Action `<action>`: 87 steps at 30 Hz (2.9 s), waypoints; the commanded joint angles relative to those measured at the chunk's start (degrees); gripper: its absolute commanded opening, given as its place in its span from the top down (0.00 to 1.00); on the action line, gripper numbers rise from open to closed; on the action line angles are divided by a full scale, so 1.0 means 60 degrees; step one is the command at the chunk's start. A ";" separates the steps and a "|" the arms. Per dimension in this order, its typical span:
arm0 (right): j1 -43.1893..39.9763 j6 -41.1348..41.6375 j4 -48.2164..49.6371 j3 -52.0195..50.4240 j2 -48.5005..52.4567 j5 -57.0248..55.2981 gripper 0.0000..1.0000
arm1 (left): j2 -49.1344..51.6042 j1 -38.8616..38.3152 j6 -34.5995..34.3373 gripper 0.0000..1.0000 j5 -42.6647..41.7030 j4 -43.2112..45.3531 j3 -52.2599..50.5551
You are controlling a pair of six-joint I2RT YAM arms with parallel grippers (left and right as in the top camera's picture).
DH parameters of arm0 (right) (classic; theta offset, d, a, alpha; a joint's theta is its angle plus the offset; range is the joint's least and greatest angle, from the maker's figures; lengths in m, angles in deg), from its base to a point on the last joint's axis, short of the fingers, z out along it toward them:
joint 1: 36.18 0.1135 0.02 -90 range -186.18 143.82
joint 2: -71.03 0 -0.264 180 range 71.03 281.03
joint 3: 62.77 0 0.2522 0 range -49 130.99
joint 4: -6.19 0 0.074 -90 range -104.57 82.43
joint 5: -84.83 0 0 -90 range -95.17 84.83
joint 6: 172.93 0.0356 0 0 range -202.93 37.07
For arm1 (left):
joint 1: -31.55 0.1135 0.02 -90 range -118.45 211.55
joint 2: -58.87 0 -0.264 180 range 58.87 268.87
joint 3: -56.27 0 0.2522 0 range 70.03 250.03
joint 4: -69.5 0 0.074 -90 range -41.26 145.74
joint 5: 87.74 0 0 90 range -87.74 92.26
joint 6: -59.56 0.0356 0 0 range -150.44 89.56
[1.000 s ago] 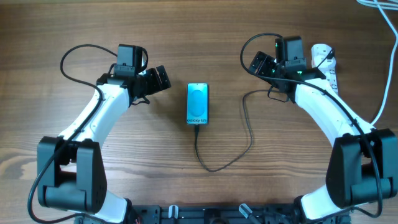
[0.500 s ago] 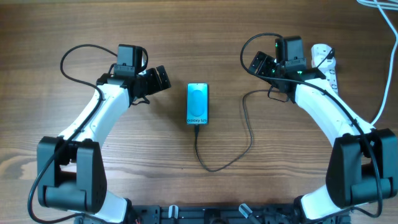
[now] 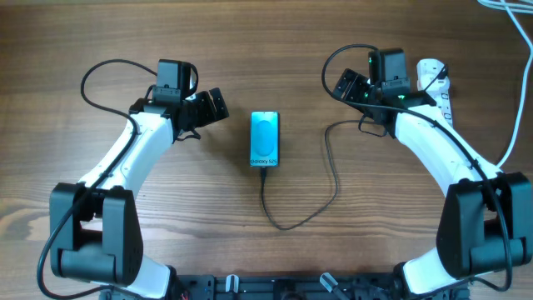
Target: Plug charger to phone and switch on socket
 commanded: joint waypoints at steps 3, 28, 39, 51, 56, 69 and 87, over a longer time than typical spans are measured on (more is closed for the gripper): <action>-0.0033 0.0550 -0.0645 0.0040 -0.0022 0.2441 0.00 | -0.0069 0.0015 0.0044 0.00 0.0131 0.0000 0.0025; -0.4149 0.1290 -0.3909 0.2335 -0.2000 -0.3016 0.00 | -0.0069 0.0015 0.0044 0.00 0.0131 0.0000 0.0025; -0.5803 0.1781 -0.4262 0.2284 0.0648 -0.3016 0.00 | -0.0069 0.0015 0.0044 0.00 0.0131 0.0000 0.0025; -0.5792 0.1741 -0.3461 0.2284 0.2029 -0.2371 0.00 | -0.0069 0.0015 0.0044 0.00 0.0127 0.0000 0.0025; -0.5781 0.0255 -0.2543 0.1963 0.2189 -0.1366 0.00 | -0.0069 0.0015 0.0044 0.00 0.0131 0.0000 0.0025; -0.5774 -0.0969 -0.1716 0.1934 0.2998 -0.0288 0.00 | -0.0069 0.0015 0.0044 0.00 0.0131 0.0000 0.0025; -0.5792 -0.1005 -0.0834 0.1931 0.3530 -0.0229 0.00 | -0.0069 0.0015 0.0044 0.00 0.0131 0.0000 0.0025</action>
